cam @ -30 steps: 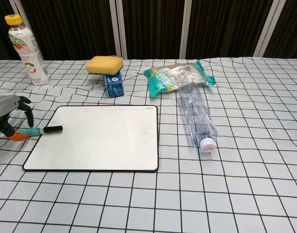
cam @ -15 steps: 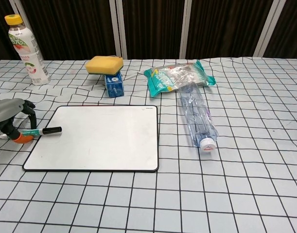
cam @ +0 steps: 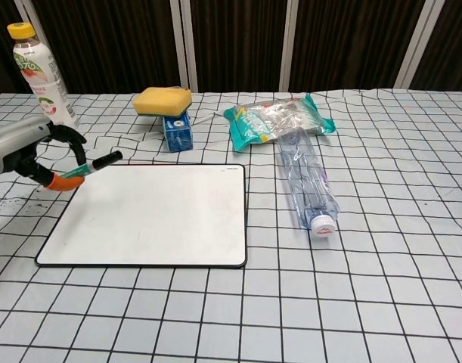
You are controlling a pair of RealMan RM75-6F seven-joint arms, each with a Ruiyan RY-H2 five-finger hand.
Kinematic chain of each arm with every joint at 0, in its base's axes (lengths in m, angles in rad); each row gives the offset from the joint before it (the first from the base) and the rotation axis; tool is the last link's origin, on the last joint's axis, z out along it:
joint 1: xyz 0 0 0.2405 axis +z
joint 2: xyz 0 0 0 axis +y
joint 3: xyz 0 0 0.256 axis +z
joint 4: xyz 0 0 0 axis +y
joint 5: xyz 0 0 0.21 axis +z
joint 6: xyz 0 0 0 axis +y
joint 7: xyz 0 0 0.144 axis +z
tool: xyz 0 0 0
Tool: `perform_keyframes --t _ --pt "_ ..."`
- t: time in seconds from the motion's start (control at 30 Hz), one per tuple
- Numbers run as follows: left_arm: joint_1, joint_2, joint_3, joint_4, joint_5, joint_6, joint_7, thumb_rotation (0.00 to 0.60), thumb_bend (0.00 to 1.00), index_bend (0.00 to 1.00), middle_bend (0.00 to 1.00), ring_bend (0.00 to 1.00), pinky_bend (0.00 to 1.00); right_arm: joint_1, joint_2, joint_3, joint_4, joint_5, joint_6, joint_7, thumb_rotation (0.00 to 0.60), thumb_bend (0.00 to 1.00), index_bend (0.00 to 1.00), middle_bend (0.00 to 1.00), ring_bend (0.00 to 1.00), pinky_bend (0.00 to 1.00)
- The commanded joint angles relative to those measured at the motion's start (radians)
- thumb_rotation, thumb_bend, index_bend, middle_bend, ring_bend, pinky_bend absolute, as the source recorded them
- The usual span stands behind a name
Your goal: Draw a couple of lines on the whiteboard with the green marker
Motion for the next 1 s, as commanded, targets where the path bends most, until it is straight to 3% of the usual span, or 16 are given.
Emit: perform_keyframes --t 0.03,0.2,0.4,1.0 --pt "0.001 -0.008 -0.037 -0.014 0.156 -0.063 -0.310 0.600 0.56 0.65 0.14 0.00 0.00 0.000 0.000 0.001 0.000 0.001 0.000 0.001 0.600 0.35 0.00 0.00 0.00 0.00" --pt "-0.027 -0.061 -0.038 0.063 0.239 -0.095 -0.473 0.600 0.56 0.66 0.16 0.02 0.10 0.001 0.002 0.003 0.000 0.006 -0.003 0.007 0.600 0.35 0.00 0.00 0.00 0.00" --pt "-0.070 -0.150 -0.052 0.151 0.254 -0.136 -0.605 0.600 0.56 0.66 0.17 0.02 0.10 0.004 0.003 0.006 -0.001 0.016 -0.011 0.014 0.600 0.35 0.00 0.00 0.00 0.00" --pt "-0.125 -0.273 -0.045 0.302 0.265 -0.170 -0.678 0.600 0.56 0.67 0.18 0.03 0.10 0.005 0.009 0.008 -0.006 0.022 -0.017 0.031 0.600 0.35 0.00 0.00 0.00 0.00"
